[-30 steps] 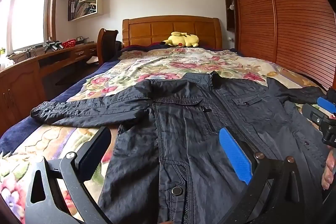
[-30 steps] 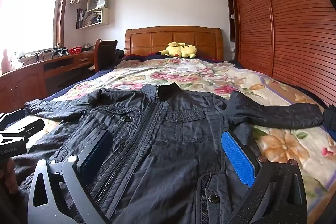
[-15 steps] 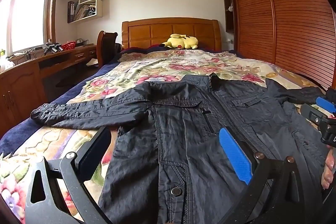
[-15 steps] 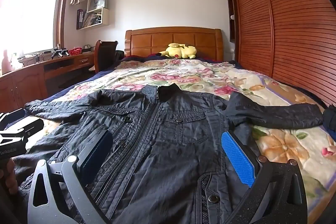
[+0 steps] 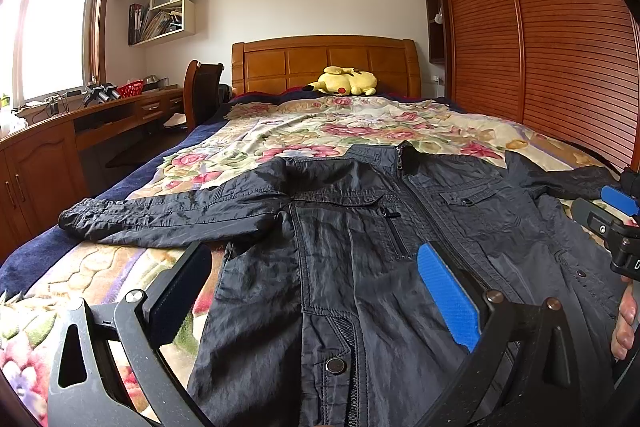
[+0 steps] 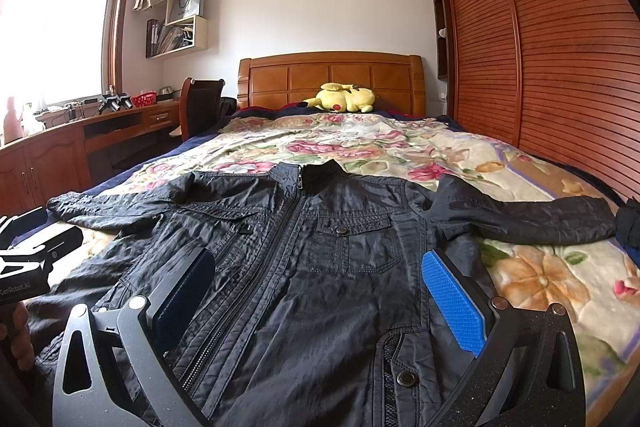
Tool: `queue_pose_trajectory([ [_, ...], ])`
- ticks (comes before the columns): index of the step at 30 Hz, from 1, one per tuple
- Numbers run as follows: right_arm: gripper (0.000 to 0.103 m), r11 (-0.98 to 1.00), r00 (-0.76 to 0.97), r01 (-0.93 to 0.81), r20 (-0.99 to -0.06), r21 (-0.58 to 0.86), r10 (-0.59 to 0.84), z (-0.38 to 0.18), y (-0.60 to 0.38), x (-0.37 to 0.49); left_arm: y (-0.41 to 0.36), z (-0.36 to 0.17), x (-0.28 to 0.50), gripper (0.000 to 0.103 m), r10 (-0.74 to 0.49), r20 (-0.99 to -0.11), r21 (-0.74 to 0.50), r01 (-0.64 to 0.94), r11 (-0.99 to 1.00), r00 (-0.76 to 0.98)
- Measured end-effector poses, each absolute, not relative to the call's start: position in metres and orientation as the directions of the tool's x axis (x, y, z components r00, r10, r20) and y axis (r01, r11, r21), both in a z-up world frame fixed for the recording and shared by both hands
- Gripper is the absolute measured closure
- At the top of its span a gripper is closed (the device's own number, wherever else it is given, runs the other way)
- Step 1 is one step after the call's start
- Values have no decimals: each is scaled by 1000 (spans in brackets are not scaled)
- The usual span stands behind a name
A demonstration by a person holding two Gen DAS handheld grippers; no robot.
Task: Fold large clothes
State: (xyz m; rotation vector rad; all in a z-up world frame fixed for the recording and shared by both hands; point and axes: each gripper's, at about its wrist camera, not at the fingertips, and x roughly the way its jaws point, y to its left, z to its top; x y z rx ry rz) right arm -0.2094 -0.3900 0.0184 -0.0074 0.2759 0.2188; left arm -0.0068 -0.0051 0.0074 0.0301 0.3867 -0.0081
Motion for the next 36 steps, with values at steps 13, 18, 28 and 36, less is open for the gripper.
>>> queue_pose_trajectory([
  [13, 0, 976, 939, -215, -271, 23, 213, 18, -390, -209, -5, 7, -8, 0, -3, -374, 28, 14, 1000, 927],
  [18, 0, 976, 939, -215, -271, 24, 214, 18, -390, -209, -5, 7, -8, 0, -3, -374, 29, 15, 999, 928],
  [28, 0, 976, 939, -215, -271, 25, 214, 18, -390, -209, -6, 9, -8, 0, -3, -374, 29, 14, 999, 928],
  [36, 0, 976, 939, -216, -270, 26, 215, 18, -390, -209, -5, 8, -7, 0, -3, -372, 30, 15, 999, 928],
])
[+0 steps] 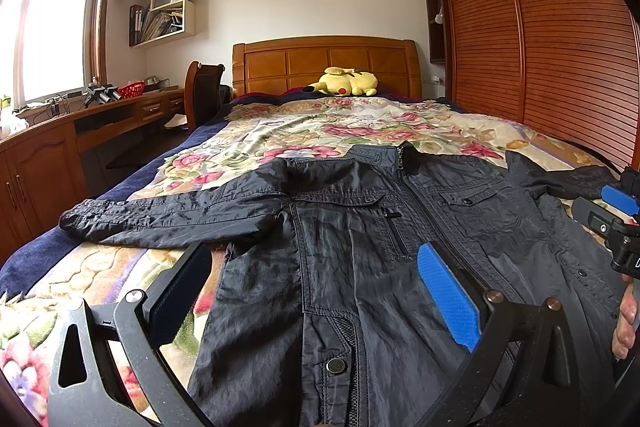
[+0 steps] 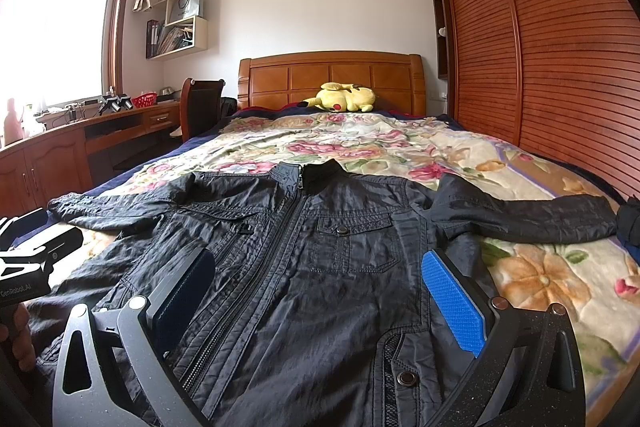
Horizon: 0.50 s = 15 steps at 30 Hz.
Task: Fold large clothes
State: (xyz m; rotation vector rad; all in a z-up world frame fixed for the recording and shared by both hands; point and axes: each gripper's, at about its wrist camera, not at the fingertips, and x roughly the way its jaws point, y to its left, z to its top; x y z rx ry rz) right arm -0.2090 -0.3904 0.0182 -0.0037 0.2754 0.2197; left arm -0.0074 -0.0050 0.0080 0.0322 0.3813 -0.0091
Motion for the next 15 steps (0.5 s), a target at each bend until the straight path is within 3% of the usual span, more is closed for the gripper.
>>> queue_pose_trajectory([
  [15, 0, 976, 939, -216, -270, 28, 215, 18, -390, -208, -5, 8, -8, 0, -3, -371, 30, 15, 999, 929],
])
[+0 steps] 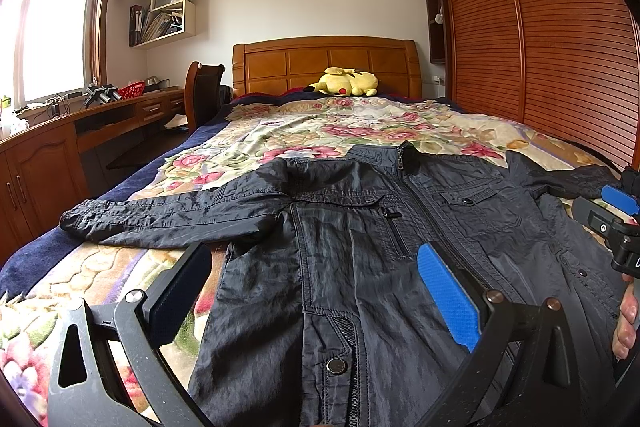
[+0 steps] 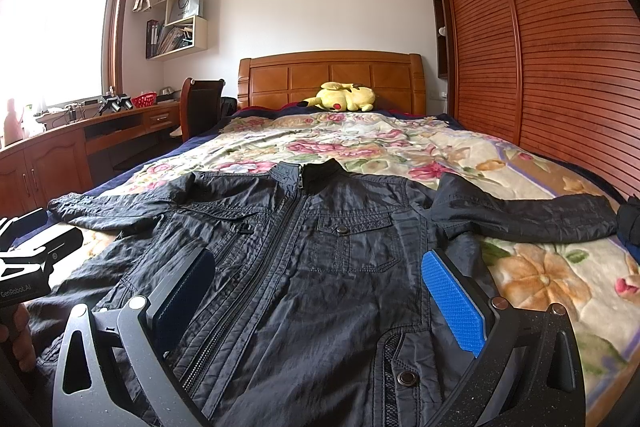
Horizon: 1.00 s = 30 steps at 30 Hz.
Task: Fold large clothes
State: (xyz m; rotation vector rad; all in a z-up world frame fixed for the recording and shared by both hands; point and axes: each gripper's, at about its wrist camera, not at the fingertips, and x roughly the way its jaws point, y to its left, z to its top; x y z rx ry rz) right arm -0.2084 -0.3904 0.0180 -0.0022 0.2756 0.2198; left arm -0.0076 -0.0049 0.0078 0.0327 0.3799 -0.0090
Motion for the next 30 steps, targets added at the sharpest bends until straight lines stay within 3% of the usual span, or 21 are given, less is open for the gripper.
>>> queue_pose_trajectory([
  [21, 0, 967, 928, -254, -276, 18, 249, 23, -384, -211, 2, 23, -13, 0, 0, -367, 46, 19, 999, 930],
  [30, 0, 945, 896, -324, -310, 28, 317, 35, -368, -212, 34, 27, 3, 0, 20, -424, 53, 3, 999, 905],
])
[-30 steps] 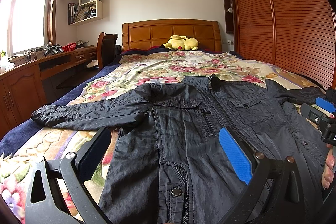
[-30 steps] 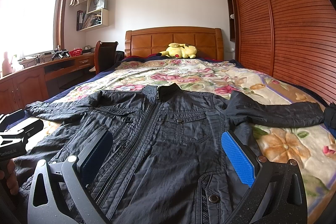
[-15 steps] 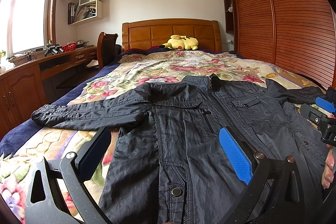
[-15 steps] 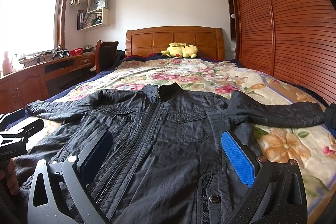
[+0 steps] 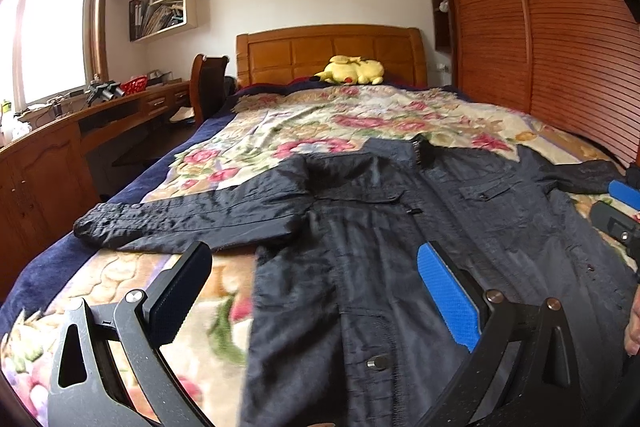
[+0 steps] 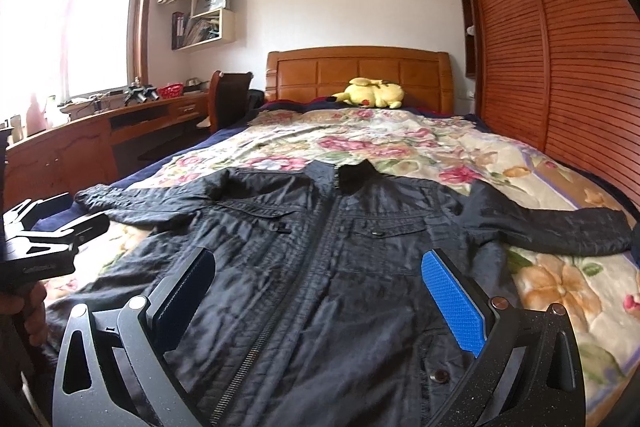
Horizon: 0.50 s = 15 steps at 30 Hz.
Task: Fold large clothes
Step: 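Move the left tool toward the cuff of the sleeve beside it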
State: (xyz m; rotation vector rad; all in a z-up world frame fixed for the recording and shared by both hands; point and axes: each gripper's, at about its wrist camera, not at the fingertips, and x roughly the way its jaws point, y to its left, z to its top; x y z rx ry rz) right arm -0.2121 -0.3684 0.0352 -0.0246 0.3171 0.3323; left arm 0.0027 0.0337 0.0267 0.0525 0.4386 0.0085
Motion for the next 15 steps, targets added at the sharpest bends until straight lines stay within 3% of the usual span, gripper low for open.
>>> queue_pose_trajectory([
  [15, 0, 870, 809, -491, -390, -40, 439, 60, -286, -187, 113, 18, 10, 0, 109, -490, 47, -99, 994, 865],
])
